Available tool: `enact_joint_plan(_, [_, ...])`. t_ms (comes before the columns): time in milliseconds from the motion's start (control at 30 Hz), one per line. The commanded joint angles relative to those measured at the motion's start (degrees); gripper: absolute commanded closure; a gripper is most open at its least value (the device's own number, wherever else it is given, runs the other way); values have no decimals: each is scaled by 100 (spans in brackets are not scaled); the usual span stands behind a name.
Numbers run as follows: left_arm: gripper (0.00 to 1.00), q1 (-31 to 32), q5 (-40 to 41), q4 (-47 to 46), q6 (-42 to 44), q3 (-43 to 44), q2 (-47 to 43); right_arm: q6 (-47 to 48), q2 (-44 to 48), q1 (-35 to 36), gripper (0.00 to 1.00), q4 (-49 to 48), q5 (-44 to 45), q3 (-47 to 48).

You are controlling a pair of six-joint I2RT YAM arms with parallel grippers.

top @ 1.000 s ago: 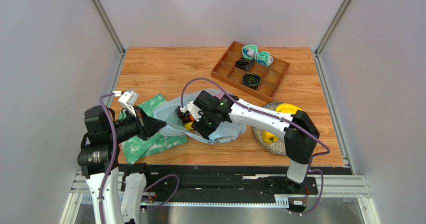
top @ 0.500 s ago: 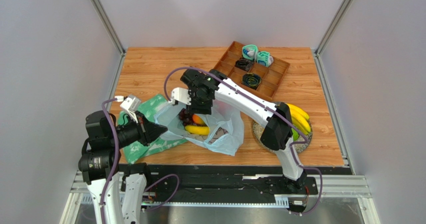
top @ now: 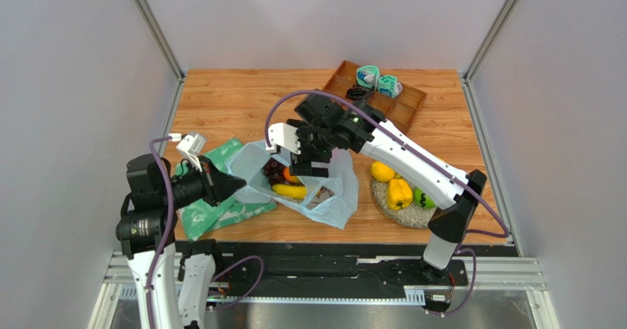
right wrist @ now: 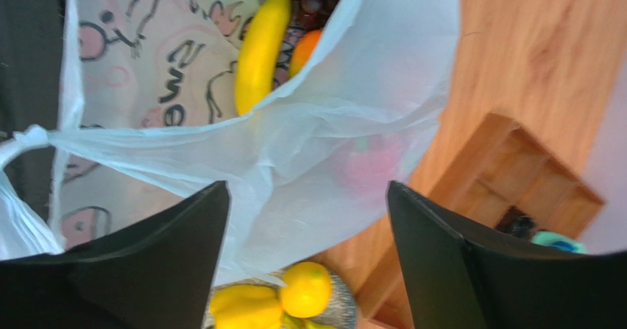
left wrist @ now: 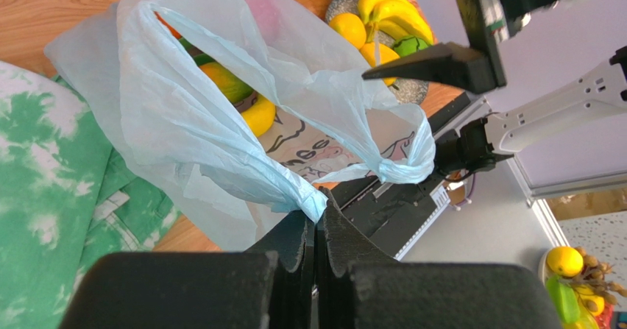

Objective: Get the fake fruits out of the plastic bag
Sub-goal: Adjust the plastic bag at the center of the board.

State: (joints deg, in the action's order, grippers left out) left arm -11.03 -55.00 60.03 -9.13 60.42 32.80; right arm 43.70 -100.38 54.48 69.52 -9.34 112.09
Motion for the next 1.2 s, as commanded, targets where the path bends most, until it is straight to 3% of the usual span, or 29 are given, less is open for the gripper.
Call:
enact_joint_plan(0, [100,-49,-160,-343,-169,162,192,-643,-491,45,5,526,-217,-109])
enact_joint_plan(100, [100,-49,-116,-369,-160,215,227,-1030,-606,54,0,677,-200,-309])
enact_joint_plan(300, [100,-75,-107,-413,-177,207,218,-1206,-895,28,0,413,530,-795])
enact_joint_plan(400, [100,-75,-98,-404,-160,215,218,-1285,-940,-7,16,450,924,-741])
enact_joint_plan(433, [100,-66,-98,-422,-168,198,218,-1268,-896,-42,36,257,1369,-855])
enact_joint_plan(500, [100,-75,-54,-466,-186,207,253,-1163,-800,-253,58,89,1593,-882])
enact_joint_plan(533, [100,-75,-46,-501,-186,215,262,-1162,-790,-349,88,10,1776,-760])
enact_joint_plan(567, [100,-75,7,-553,-143,294,280,-1223,-790,-559,100,-8,1874,-646])
enact_joint_plan(667, [100,-75,25,-728,-72,679,394,-1224,-825,-990,100,220,1612,240])
enact_joint_plan(767, [100,-84,-19,-1070,-142,1225,605,-1224,-791,-1176,100,492,1147,1424])
enact_joint_plan(867, [100,-75,-255,-1292,-265,1770,894,-1241,-519,-1176,100,458,805,2033])
enact_joint_plan(967, [100,-84,-659,-1213,-283,2157,1167,-1206,129,-1176,100,309,443,1826])
enact_joint_plan(1167, [100,-75,-1213,-160,260,2088,1054,-1022,1335,-1141,100,641,-119,-580])
